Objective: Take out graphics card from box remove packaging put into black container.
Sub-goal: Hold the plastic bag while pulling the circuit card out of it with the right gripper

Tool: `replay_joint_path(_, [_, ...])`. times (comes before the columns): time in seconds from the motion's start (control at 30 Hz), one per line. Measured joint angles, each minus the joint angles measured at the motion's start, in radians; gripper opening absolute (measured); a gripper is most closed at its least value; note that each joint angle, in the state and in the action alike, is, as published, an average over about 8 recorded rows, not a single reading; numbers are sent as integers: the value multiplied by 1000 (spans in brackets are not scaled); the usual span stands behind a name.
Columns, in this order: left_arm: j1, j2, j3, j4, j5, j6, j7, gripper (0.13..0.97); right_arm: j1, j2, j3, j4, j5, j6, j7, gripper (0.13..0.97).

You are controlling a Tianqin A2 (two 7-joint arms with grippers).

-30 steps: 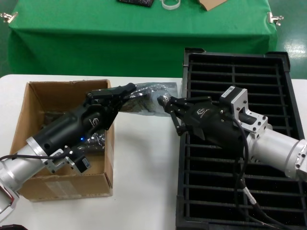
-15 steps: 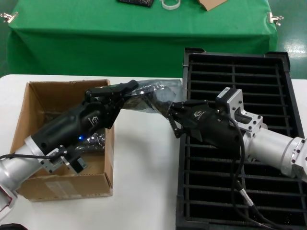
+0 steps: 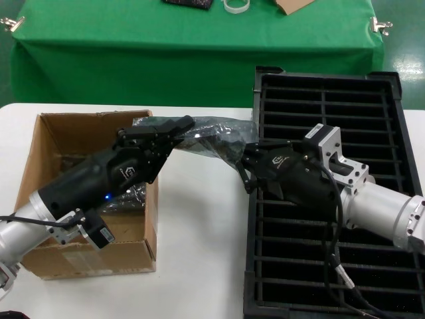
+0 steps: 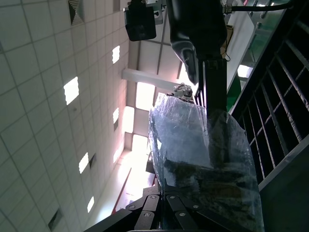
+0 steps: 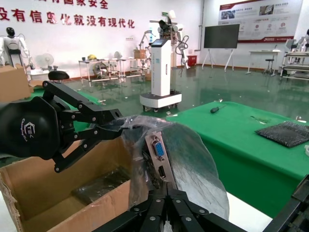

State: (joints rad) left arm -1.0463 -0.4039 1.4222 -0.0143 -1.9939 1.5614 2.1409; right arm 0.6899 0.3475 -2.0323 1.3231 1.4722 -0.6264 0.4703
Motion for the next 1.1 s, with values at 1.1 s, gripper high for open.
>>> replay_joint_path(1.1, [18,-23,62,-16,-18,9,-80,139,19,-15,8,-41,42,-46,-64,320])
